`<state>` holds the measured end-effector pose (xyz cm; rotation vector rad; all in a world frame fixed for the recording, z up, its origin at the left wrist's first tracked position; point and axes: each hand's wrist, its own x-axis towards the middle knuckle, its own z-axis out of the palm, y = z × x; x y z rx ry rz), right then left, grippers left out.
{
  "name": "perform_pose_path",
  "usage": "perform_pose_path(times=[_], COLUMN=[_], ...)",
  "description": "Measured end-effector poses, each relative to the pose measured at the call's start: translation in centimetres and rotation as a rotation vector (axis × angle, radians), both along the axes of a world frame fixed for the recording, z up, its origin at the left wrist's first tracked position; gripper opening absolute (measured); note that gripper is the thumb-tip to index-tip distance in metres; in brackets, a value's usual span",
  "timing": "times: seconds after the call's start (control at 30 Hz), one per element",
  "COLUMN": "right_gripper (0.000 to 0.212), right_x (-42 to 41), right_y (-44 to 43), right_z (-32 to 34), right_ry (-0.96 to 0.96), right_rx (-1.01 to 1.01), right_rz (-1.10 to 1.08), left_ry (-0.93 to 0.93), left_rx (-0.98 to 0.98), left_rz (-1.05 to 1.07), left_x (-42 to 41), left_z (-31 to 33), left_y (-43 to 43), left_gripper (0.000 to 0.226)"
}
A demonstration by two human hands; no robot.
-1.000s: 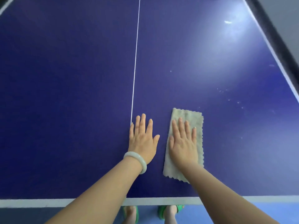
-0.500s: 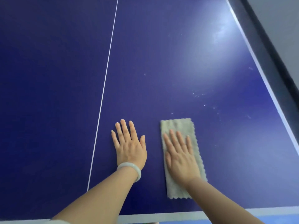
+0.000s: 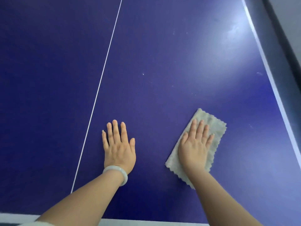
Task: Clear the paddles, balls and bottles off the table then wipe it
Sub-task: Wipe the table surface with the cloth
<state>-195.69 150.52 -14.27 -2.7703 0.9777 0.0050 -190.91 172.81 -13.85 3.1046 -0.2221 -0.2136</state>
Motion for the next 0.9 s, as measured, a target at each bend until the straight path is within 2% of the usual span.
perform_pose_path(times=[0.03, 0.1, 0.17, 0.2, 0.23, 0.27, 0.37, 0.43, 0.47, 0.53, 0.63, 0.73, 0.8, 0.9], right_gripper=[0.059, 0.06, 0.058, 0.057, 0.057, 0.058, 0.058, 0.058, 0.058, 0.061, 0.059, 0.057, 0.057, 0.061], right_x=[-0.2, -0.4, -0.1, 0.4, 0.6, 0.7, 0.5, 0.3, 0.3, -0.1, -3.2, -6.5, -8.2, -8.8], right_y=[2.1, 5.1, 4.3, 2.4, 0.3, -1.9, -6.7, -5.0, -2.8, 2.4, 8.1, 5.6, 1.7, -2.6], right_z=[-0.1, 0.0, 0.2, 0.2, 0.1, -0.1, -0.2, -0.1, -0.1, 0.0, 0.3, 0.8, 0.5, 0.3], right_ry=[-0.03, -0.018, 0.016, -0.006, -0.025, -0.026, 0.047, 0.044, 0.029, -0.029, 0.01, 0.031, 0.051, 0.097], right_rx=[-0.014, -0.018, 0.016, 0.021, -0.005, -0.031, 0.017, 0.03, 0.018, 0.002, 0.021, 0.02, -0.03, -0.03], right_rz=[0.075, 0.406, 0.74, 0.817, 0.813, 0.716, 0.131, -0.078, -0.096, 0.009, 0.428, 0.657, 0.636, 0.205], left_ry=[0.001, -0.001, -0.011, -0.016, -0.018, -0.019, -0.02, -0.018, -0.012, -0.007, -0.002, -0.002, 0.006, 0.014], left_rx=[0.003, 0.006, 0.005, 0.002, -0.001, 0.002, 0.005, 0.008, 0.01, 0.014, 0.005, 0.004, 0.003, 0.001], left_rz=[0.0, 0.006, 0.013, 0.013, 0.014, 0.014, 0.013, 0.018, 0.019, 0.013, 0.016, 0.012, 0.011, 0.003], left_x=[0.0, -0.1, -0.1, 0.0, -0.1, -0.1, -0.1, -0.1, -0.1, -0.1, -0.1, -0.2, -0.2, -0.3], left_z=[0.0, 0.1, 0.1, 0.1, 0.1, 0.1, 0.2, 0.3, 0.3, 0.2, 0.1, 0.1, 0.2, 0.3], left_y=[0.0, -0.1, -0.1, -0.1, -0.2, -0.2, -0.3, -0.3, -0.3, -0.2, -0.2, -0.1, 0.0, 0.1], left_gripper=[0.068, 0.069, 0.069, 0.069, 0.069, 0.069, 0.069, 0.07, 0.07, 0.07, 0.069, 0.066, 0.066, 0.066])
